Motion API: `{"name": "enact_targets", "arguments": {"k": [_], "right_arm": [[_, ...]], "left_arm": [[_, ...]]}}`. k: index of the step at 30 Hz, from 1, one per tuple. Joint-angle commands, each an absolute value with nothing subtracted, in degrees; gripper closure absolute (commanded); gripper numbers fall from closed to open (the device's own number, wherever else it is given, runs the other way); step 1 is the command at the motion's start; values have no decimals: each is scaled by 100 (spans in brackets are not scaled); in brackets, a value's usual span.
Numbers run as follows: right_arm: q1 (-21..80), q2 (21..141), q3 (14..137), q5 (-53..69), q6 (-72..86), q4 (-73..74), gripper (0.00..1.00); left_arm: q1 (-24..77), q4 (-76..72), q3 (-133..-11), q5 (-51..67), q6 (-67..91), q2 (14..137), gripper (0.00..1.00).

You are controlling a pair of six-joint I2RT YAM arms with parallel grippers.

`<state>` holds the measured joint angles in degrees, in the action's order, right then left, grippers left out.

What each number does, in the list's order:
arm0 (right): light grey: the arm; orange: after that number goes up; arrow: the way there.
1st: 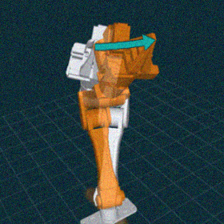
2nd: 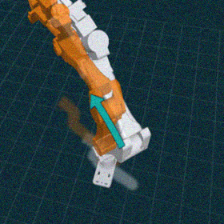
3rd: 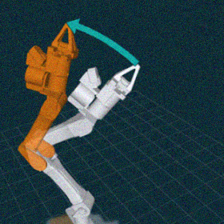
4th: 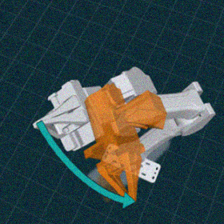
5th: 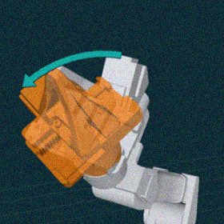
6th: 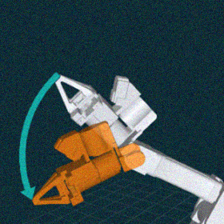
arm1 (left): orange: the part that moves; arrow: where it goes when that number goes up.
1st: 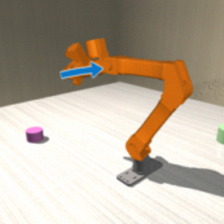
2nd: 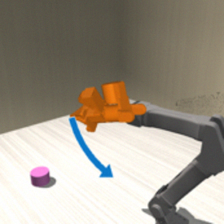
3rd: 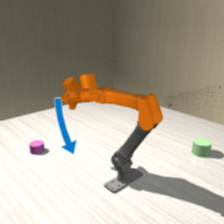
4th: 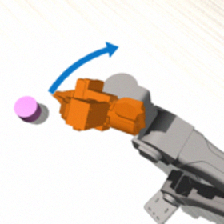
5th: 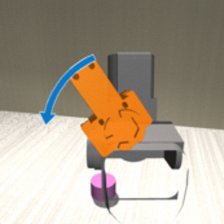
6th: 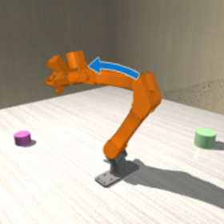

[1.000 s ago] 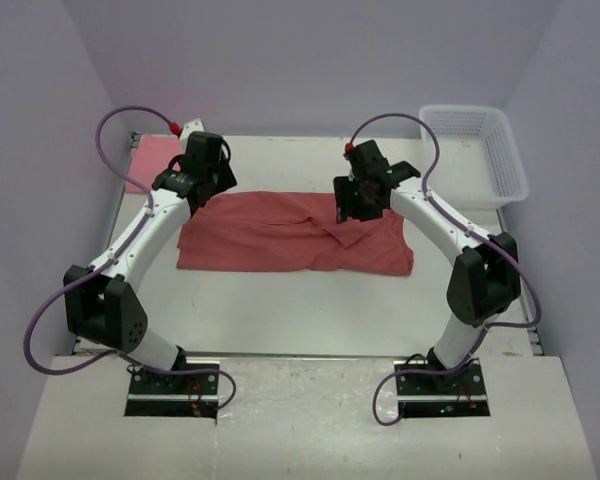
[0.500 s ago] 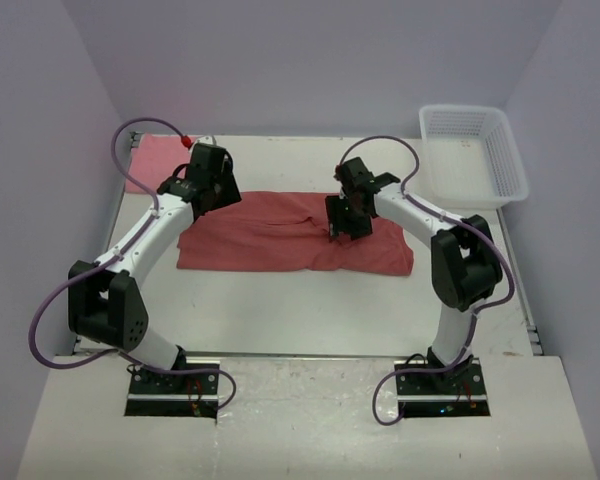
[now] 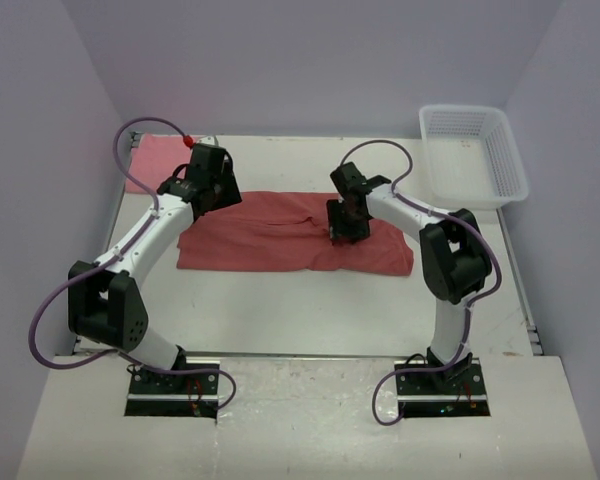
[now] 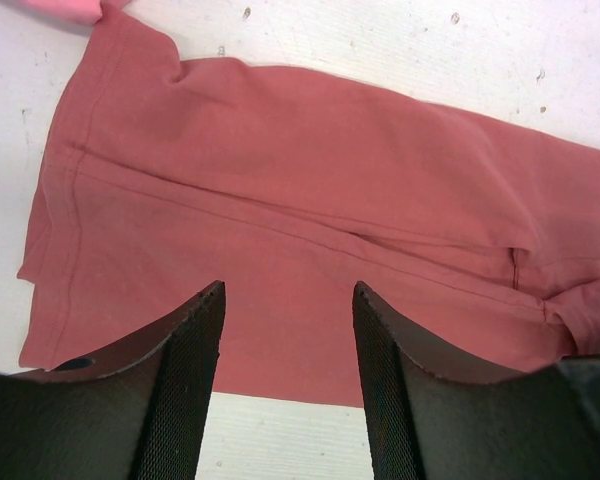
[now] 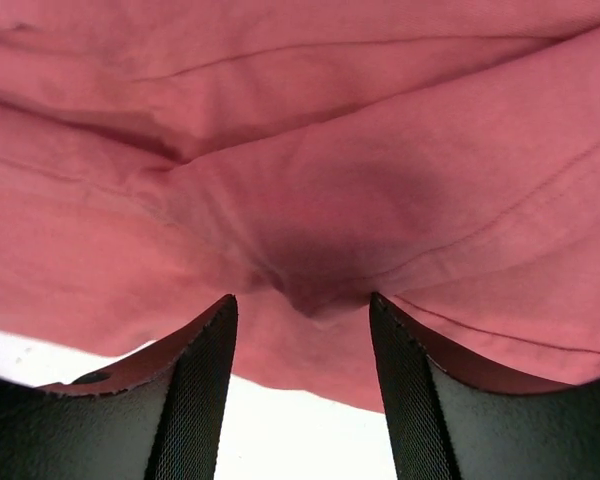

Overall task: Fold and stack the t-shirts
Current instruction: Fold the other side of the tshirt into a rectangle

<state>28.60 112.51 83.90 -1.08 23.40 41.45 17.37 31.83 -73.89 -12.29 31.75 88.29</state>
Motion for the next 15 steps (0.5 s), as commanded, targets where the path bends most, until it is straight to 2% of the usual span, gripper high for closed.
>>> {"name": "enact_targets", "arguments": {"k": [1,4,5,8,12,14,15], "right_arm": [[2883,11346,8674,-667,2566,4262,44],[2883,11540,8850,-905,2645,4394,51],[2883,11584,8885,-984,2654,4447,59],[2874,11672,9009,-1090,2698,4509,73],[2883,11733,9158,-1213,2707,4597,77],[2892,11716,9255,-1353,2725,4667,83],[2883,11690,9281,-1371,2707,4676,89]], "left_arm": [[1723,3094,-7445,-1152,2979,8561,45],[1723,3085,-7436,-1099,2971,8499,45],[1723,3085,-7427,-1099,2971,8482,45],[1723,3102,-7427,-1099,2936,8420,45],[1714,3129,-7427,-1134,2874,8341,45],[1714,3120,-7427,-1134,2839,8323,45],[1714,3111,-7427,-1142,2830,8332,45]]}}
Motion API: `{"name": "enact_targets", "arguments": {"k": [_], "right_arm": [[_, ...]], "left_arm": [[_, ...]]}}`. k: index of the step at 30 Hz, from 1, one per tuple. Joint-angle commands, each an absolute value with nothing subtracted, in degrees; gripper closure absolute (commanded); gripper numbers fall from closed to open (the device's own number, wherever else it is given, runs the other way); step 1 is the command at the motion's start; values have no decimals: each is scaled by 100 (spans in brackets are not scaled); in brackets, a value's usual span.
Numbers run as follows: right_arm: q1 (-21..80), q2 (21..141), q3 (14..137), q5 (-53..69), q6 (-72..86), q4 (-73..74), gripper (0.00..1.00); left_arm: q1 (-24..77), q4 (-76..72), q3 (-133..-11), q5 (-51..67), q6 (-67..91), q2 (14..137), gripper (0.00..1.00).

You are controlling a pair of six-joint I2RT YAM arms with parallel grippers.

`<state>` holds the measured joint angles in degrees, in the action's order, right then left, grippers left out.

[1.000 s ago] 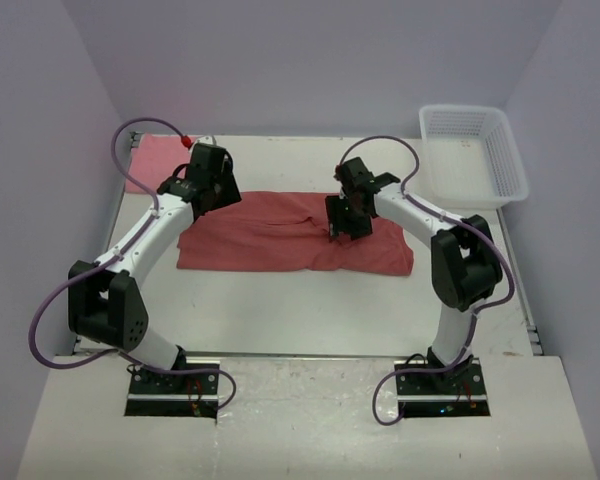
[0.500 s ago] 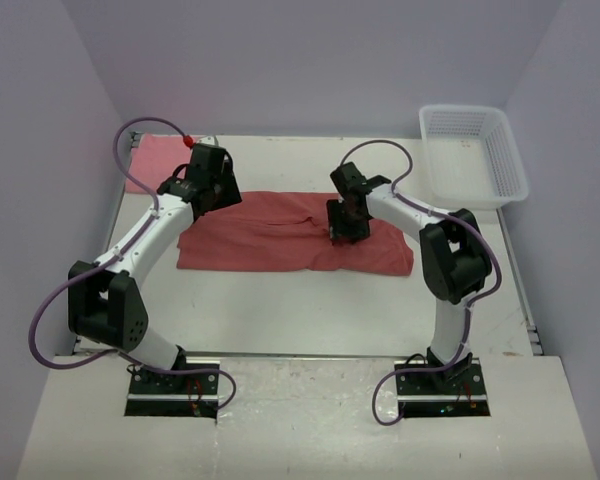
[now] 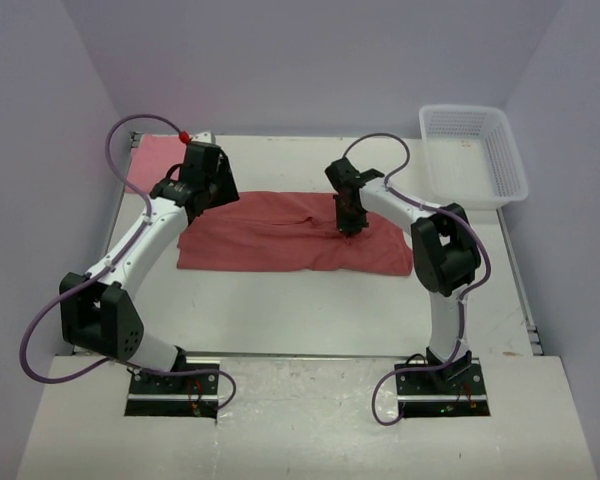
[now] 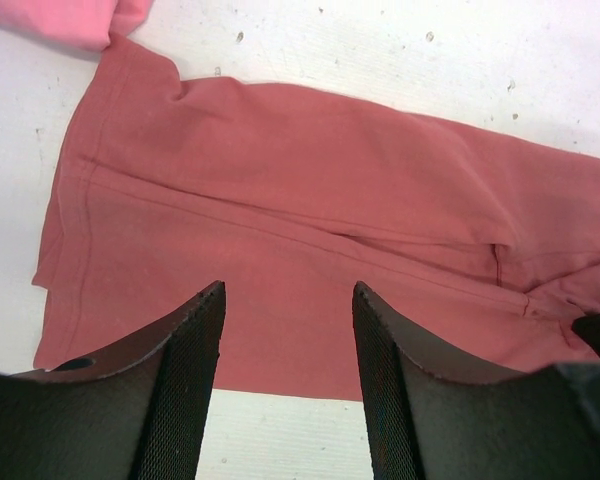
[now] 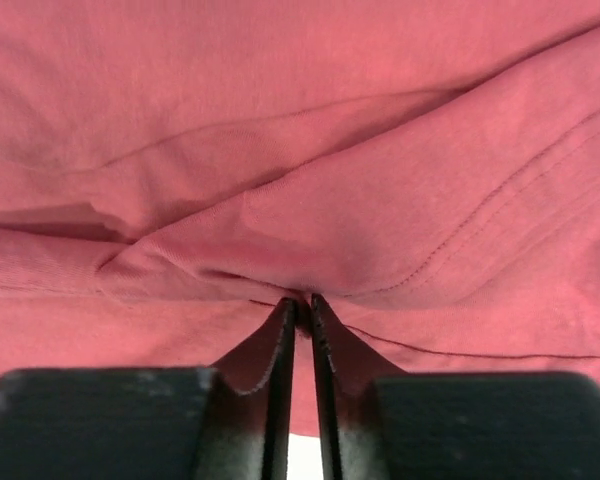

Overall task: Fold and stack the t-shirts
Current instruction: Fold the other side of the tshirt into a rectangle

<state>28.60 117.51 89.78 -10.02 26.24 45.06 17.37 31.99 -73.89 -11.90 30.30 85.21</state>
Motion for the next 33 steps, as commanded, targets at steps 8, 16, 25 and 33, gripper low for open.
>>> {"name": "enact_targets", "arguments": {"k": [8,16,25,33], "right_arm": [[2892,12040,10492,-1232,2216,4965,100],[2427,14449,15002,-440,1520,5572,25],[2496,11436,10408,-922,1520,4024,11],[3173,10187,8494,95,2021,3491,69]], "left_arm": [[1714,3076,-7339,-1064,2848,8525,45],[1714,3208,-7383,-1274,2856,8806,45],[1714,3366,-7751,-1828,2962,9245,45],[1661,3805,-9628,-1706,2717,10888,71]]}}
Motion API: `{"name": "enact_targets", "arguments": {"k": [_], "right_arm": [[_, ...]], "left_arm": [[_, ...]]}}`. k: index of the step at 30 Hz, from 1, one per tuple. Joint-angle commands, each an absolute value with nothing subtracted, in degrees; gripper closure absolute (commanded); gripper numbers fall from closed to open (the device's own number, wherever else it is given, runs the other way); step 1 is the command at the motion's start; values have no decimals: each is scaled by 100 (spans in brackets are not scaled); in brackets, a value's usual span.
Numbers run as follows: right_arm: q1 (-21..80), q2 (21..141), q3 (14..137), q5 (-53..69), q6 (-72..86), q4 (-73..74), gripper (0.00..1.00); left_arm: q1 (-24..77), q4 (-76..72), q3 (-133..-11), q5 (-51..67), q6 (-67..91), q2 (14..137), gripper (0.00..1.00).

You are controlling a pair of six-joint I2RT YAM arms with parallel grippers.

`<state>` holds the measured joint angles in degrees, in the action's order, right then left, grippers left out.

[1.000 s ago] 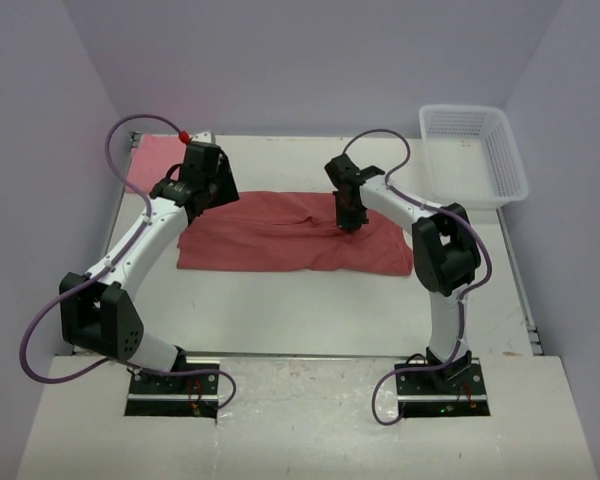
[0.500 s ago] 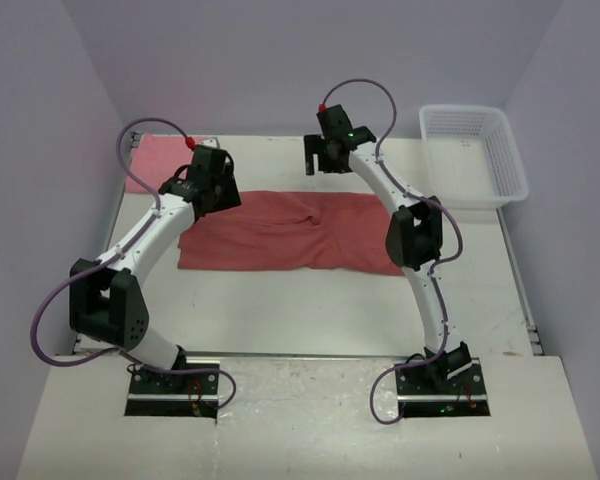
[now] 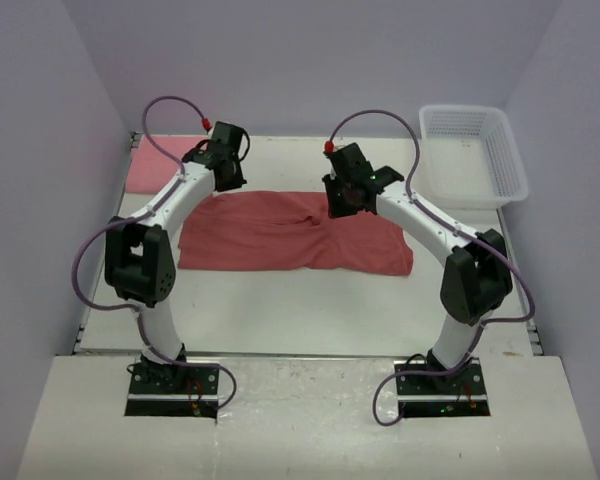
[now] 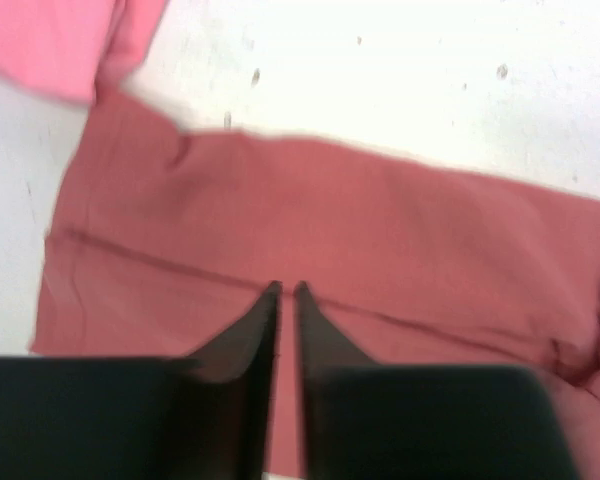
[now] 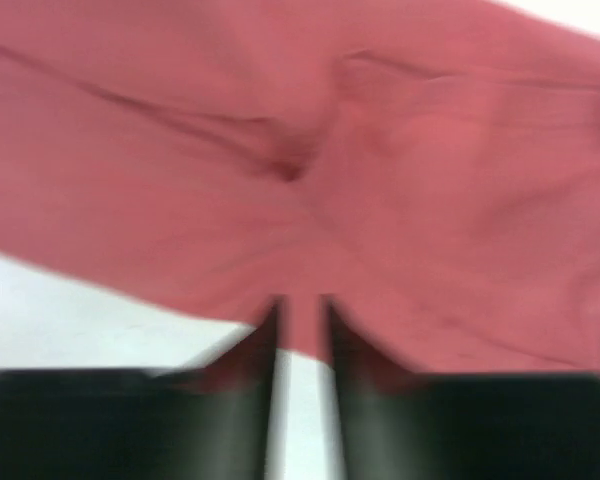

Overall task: Fold and stack the t-shirts
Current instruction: Fold the other side of the tshirt into a rectangle, then rotate the tshirt 90 degrees

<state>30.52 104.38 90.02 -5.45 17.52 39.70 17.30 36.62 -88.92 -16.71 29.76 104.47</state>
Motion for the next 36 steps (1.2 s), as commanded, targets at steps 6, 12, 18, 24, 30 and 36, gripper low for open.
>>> {"name": "enact_targets", "arguments": {"k": [6,12,18,24,30,36], "right_arm": [[3182,10054,7586,571,2839,2953,100],[3182,10344,7646,-25,2918,3522,100],[3182,10828,7901,-299,3049,3911,100],[3173,11188,8077,-264,3234,4209,100],[3182,11777,8454,-211,3340,4438,100],[3112,12242,8824,-97,3445,4587,100]], "left_arm": [[1389,4859,-11916,-897,2303,12698,100],[1143,4931,-11875,-922,2118,13034,100],[1125,4808,-11242,-1274,2197,12903,100],[1090,5097,-10890,-1555,2689,13051,100],[985,5414,-10487,-1626,3119,13254,100],[941,5273,-9757,-1512,3339,12938,100]]}}
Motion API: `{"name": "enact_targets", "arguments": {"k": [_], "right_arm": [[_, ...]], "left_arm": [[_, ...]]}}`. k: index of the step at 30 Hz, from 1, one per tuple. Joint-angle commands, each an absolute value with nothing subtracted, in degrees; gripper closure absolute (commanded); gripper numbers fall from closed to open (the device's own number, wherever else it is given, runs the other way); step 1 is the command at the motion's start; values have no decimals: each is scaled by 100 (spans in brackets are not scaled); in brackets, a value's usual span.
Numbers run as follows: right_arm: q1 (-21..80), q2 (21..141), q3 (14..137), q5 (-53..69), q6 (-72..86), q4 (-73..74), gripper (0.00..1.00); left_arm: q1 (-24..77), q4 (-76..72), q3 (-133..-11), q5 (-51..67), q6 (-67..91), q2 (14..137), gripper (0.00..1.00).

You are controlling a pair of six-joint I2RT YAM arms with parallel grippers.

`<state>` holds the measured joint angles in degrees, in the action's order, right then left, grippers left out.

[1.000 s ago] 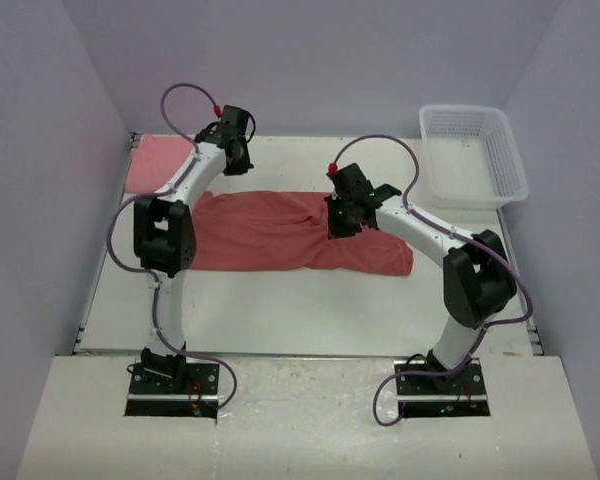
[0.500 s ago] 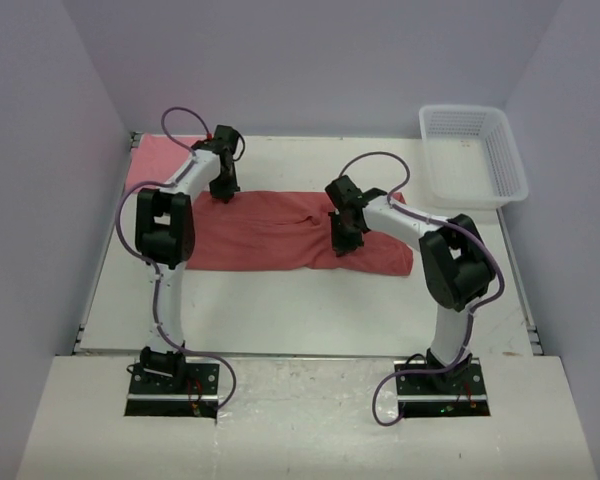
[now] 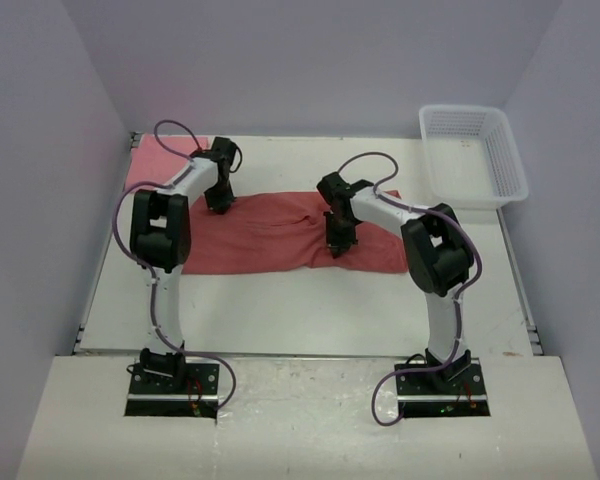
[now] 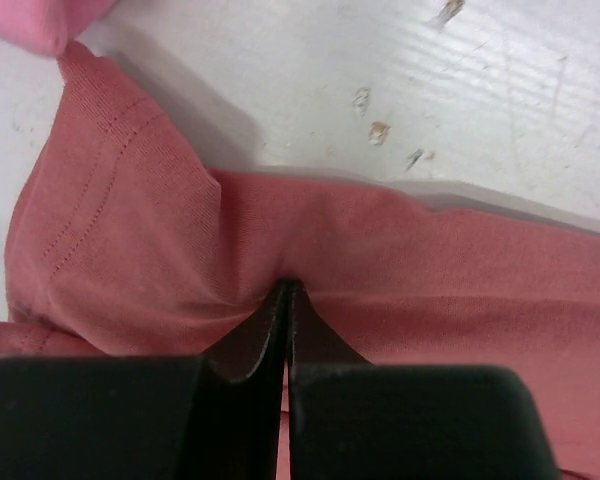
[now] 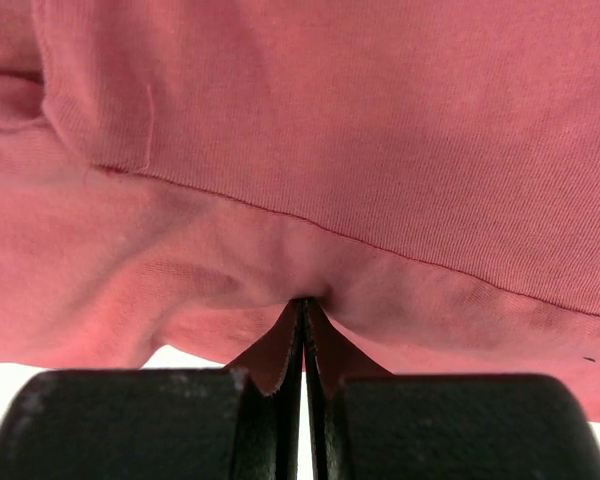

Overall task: Fold and stack the t-shirts
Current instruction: Rotate the tshirt 90 degrees

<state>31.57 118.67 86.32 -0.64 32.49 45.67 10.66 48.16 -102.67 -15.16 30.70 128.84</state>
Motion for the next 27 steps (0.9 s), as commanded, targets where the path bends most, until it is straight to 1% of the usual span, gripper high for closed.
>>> {"name": "enact_targets", "arguments": {"k": [1,6,11,15,18,21,24,26,27], "right_arm": [[3059,12287,8911,-53,3445,4597,100],[2857,12533,9167,34,3375,4720,99],[2540,12604,9246,659,3138,4737,98],[2426,12551,9395,563,3042,4877,96],[2303,12665,9843,326,2954,5167,96],[2137,12954,10422,395,2796,5413,95],[2057,13428,11518,440,2603,5782,94],[2057,13675,11994,352,2462,6055,94],[2057,13911,12502,325,2339,6151,94]], "left_arm": [[940,5273,-9556,-1494,3392,12894,100],[940,5098,-8528,-1389,3638,12393,100],[940,5036,-7779,-1222,3788,11911,100],[1002,4949,-7191,-968,3876,11550,100],[1151,4913,-6883,-765,3920,11277,100],[1370,4843,-6593,-607,3990,10969,100],[1652,4852,-6408,-467,4069,10750,100],[1915,4843,-6320,-387,4113,10574,100],[2012,4843,-6241,-352,4192,10512,100]]}}
